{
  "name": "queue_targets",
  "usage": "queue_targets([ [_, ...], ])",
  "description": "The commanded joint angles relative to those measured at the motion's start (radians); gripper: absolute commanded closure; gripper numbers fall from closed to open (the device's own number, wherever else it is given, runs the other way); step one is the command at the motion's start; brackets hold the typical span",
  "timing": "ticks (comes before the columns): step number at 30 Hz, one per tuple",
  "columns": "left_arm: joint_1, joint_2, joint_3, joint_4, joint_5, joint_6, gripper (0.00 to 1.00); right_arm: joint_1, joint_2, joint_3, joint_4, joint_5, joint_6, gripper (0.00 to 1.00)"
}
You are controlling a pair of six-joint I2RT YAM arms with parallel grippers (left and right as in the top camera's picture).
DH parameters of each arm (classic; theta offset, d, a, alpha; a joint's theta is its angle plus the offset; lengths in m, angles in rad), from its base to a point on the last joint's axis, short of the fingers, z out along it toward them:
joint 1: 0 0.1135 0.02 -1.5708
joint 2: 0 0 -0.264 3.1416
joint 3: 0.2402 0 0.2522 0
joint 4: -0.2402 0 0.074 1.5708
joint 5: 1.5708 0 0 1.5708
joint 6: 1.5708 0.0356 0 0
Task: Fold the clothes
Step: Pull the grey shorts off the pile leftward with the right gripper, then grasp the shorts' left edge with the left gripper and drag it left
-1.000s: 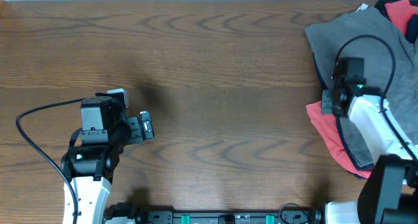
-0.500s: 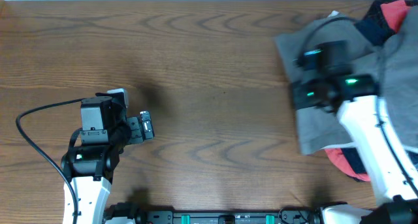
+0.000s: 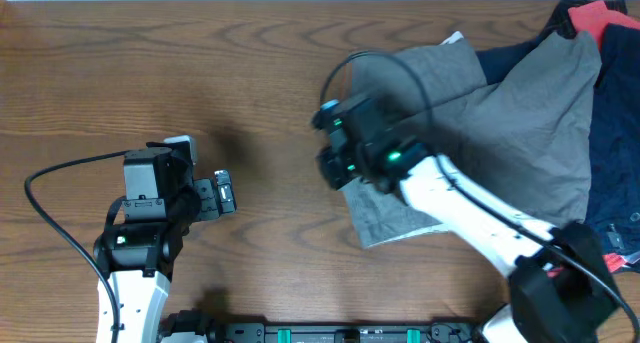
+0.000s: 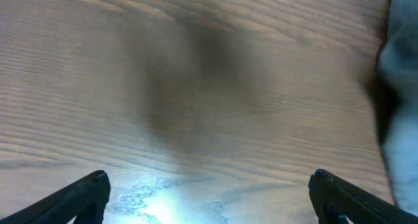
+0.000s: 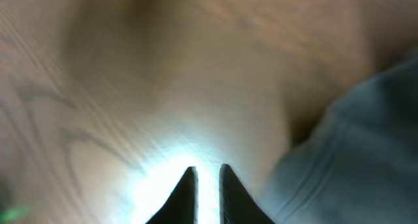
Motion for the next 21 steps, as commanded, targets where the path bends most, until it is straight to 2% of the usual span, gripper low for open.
queue_targets([
  [1,0.000,0.001,0.023,0.002,0.101,-0.009,0.02,-0.004,-0.010,0.008,-0.015,0.141,0.034,0.64],
  [4,0.000,0.006,0.022,0.018,0.212,-0.037,0.02,-0.057,-0.050,0.032,-0.098,0.258,0.034,0.46],
  [6,-0.001,0.016,0.019,0.030,0.264,-0.080,0.02,-0.114,-0.095,0.046,-0.163,0.302,0.035,0.28],
  [8,-0.001,0.035,0.016,0.031,0.308,-0.119,0.02,-0.183,-0.146,0.048,-0.217,0.307,0.034,0.20],
  [10,-0.007,0.059,0.008,0.032,0.361,-0.146,0.02,-0.253,-0.190,0.048,-0.272,0.306,0.035,0.02],
  [15,-0.086,0.162,-0.006,0.046,0.425,-0.233,0.02,-0.399,-0.264,0.048,-0.391,0.292,0.034,0.01],
  [21,-0.265,0.334,-0.006,0.109,0.428,-0.357,0.02,-0.528,-0.287,0.048,-0.485,0.307,0.036,0.01],
])
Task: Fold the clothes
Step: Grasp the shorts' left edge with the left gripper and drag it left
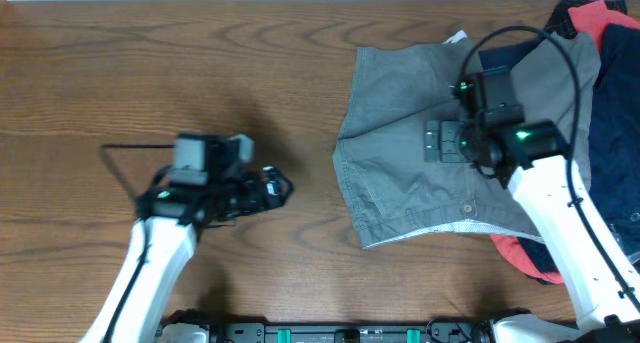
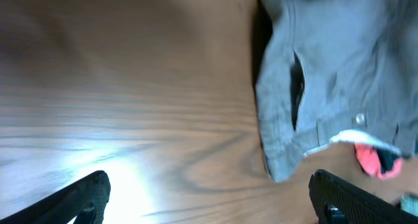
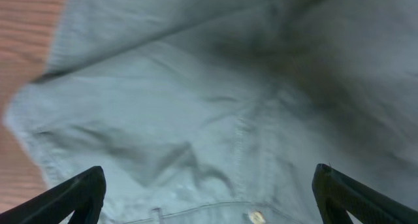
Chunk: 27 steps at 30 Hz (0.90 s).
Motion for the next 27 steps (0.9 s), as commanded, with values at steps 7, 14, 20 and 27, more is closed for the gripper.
queue_targets([
  [7,-0.299,0.274,-0.006,0.216,0.032,-0.280,0.02,-0.145,-0.006,0.014,-0.079,0.018,0.023,0.01],
  [14,-0.480,0.452,-0.006,0.470,0.032,-0.401,0.02,-0.177,-0.006,0.014,-0.101,0.018,0.023,0.01],
  [20,-0.584,0.537,-0.006,0.575,0.032,-0.447,0.55,-0.181,-0.006,0.014,-0.100,0.019,0.023,0.01],
  [27,-0.529,0.505,-0.003,0.467,0.033,-0.399,0.94,-0.185,-0.006,0.014,-0.101,0.019,0.023,0.01],
])
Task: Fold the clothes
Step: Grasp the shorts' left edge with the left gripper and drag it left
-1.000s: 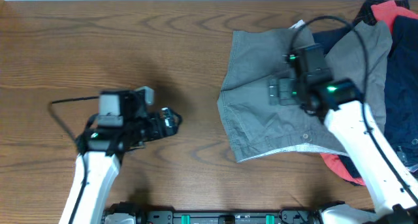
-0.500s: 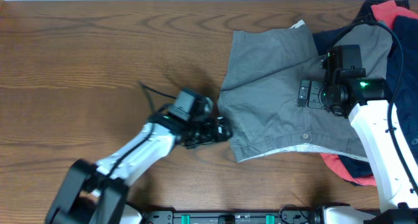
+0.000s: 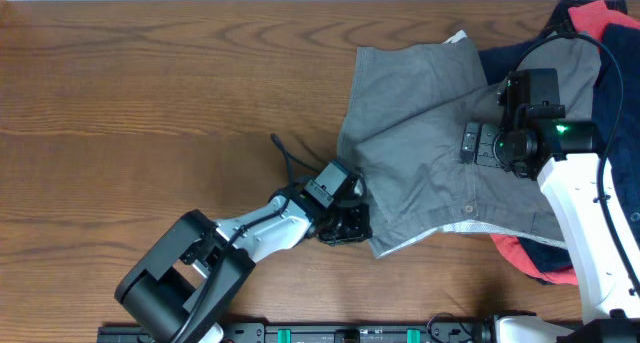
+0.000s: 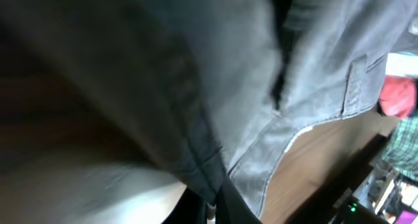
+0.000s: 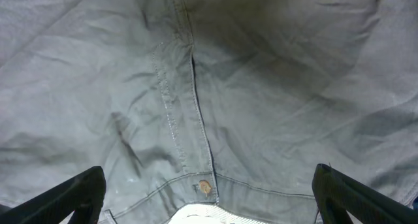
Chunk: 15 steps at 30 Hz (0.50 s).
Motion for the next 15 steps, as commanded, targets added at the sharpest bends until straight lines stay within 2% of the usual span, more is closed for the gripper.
queue_targets([
  [1,0.080,-0.044,0.000,-0.110,-0.005,0.079,0.94,-0.013,-0.006,0.014,-0.005,0.008,0.014,0.01],
  [4,0.219,-0.109,0.033,-0.319,-0.015,0.277,0.94,-0.026,-0.006,0.014,-0.013,0.017,0.014,0.01],
  [8,0.488,-0.200,0.121,-0.566,-0.149,0.462,0.94,-0.045,-0.006,0.014,-0.018,0.015,0.014,0.01],
  [11,0.694,-0.225,0.222,-0.614,-0.198,0.557,0.94,-0.046,-0.006,0.014,-0.019,0.014,0.015,0.01],
  [15,0.890,-0.220,0.352,-0.570,-0.198,0.573,0.94,-0.046,-0.006,0.014,-0.024,-0.025,0.014,0.01],
])
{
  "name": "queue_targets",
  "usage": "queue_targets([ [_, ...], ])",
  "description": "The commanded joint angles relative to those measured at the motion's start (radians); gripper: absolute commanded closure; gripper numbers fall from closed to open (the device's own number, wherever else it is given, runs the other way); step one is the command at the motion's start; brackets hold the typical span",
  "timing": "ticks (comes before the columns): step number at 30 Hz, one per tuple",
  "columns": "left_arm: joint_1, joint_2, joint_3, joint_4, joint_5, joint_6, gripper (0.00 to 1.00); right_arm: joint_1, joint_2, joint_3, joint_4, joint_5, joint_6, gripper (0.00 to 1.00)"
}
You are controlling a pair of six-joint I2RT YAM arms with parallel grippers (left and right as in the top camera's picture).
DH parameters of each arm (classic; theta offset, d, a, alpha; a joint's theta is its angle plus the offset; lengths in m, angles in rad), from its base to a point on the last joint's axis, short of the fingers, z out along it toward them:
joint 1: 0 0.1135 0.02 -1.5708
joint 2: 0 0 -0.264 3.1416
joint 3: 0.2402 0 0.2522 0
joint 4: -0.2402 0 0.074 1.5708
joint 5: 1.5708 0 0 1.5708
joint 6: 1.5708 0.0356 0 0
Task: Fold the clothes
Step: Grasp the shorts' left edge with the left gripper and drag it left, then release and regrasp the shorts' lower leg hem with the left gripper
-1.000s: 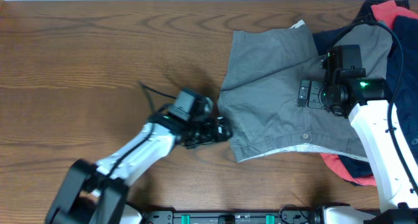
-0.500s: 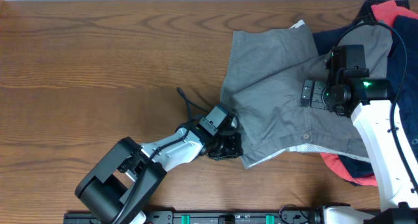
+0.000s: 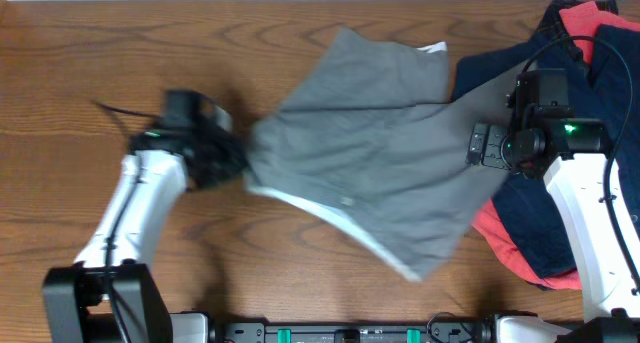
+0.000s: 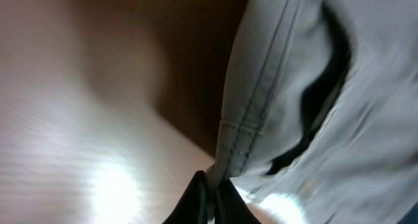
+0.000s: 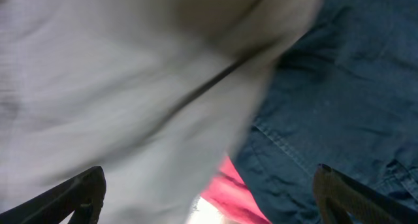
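Note:
Grey shorts (image 3: 370, 173) lie stretched across the table's middle, blurred in the overhead view. My left gripper (image 3: 236, 161) is shut on their waistband edge (image 4: 238, 136) at the left end, fingers pinched together around the seam. My right gripper (image 3: 478, 145) stands wide open above the right edge of the shorts (image 5: 117, 87), over a dark blue garment (image 5: 339, 100) and a red one (image 5: 228, 188), holding nothing.
A pile of dark blue clothes (image 3: 545, 213) and red clothes (image 3: 590, 23) fills the right edge of the wooden table (image 3: 120, 63). A white tag or lining (image 3: 432, 48) shows at the shorts' top corner.
My left gripper, shut on the shorts' lower left corner, has moved left and up, and the shorts have come with it, off the pile. The right gripper stayed put, open.
My right gripper was shut beside the grey shorts while the left stood open far to the left. Then the right was open over the shorts and the left nearer. Then the left was shut on the shorts' corner, and now it holds them at mid-table.

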Motion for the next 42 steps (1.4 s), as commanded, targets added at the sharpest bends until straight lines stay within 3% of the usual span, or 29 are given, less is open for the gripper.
queue_targets([
  [1,0.145,-0.012,0.109,0.035,-0.061,0.092,0.94,-0.006,-0.006,0.014,-0.006,-0.027,0.013,0.01],
  [5,0.264,-0.012,0.199,0.081,-0.061,0.091,0.91,-0.006,-0.006,0.014,-0.016,-0.027,0.014,0.01],
  [6,0.282,-0.012,0.214,0.080,-0.060,0.091,0.72,-0.006,-0.006,0.014,-0.017,-0.027,0.014,0.01],
  [8,0.300,-0.012,0.222,0.067,-0.060,0.091,0.20,-0.006,-0.006,0.014,-0.017,-0.027,0.014,0.01],
  [9,0.301,-0.012,0.222,0.044,-0.060,0.091,0.02,-0.006,-0.006,0.014,-0.017,-0.028,0.014,0.01],
  [12,0.288,-0.011,0.222,-0.068,-0.055,0.091,0.02,-0.006,-0.006,0.014,-0.018,-0.029,0.014,0.01],
  [18,0.207,-0.011,0.217,-0.435,0.089,0.083,0.02,-0.006,-0.006,0.014,-0.017,-0.056,0.002,0.01],
  [23,0.087,-0.012,0.161,-0.575,0.091,0.016,0.02,-0.006,0.007,0.014,-0.014,-0.057,0.002,0.01],
  [28,-0.019,-0.017,0.035,-0.547,0.090,-0.225,0.02,-0.006,0.030,0.013,-0.015,-0.057,0.003,0.01],
  [34,-0.117,-0.106,-0.157,-0.405,0.065,-0.546,0.02,-0.007,0.052,0.013,-0.015,-0.057,0.002,0.01],
  [42,-0.288,-0.331,-0.349,-0.247,-0.123,-0.936,0.02,-0.007,0.054,0.013,-0.014,-0.056,0.002,0.01],
])
